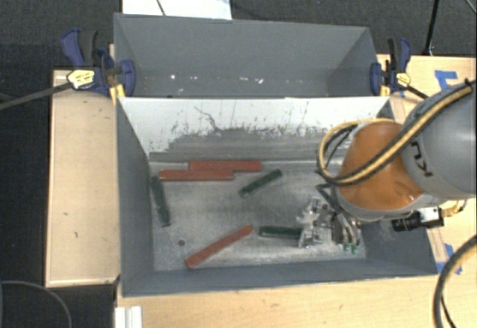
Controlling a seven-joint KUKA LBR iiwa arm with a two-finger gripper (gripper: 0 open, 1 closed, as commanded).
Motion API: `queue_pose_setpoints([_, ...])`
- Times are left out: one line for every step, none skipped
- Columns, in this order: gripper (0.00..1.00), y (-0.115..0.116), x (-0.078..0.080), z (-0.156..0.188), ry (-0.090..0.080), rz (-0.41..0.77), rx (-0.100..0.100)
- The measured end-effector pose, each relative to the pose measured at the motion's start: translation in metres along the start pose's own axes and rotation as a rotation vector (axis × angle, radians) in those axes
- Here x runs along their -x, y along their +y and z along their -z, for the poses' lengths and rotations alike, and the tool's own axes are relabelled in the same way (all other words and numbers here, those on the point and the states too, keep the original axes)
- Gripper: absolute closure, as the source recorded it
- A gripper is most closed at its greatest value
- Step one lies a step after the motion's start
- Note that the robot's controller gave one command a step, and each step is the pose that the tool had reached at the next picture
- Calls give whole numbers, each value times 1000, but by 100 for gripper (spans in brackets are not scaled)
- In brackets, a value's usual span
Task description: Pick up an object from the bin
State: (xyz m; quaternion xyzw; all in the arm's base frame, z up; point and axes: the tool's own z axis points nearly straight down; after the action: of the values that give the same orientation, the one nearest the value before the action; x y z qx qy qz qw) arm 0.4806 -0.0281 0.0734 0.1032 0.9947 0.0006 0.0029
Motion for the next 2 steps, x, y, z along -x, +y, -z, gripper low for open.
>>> queue_pose_setpoints([100, 0, 0, 1, 1, 0, 0])
queue_pose_setpoints([100, 19, 5, 32, -4, 72, 0])
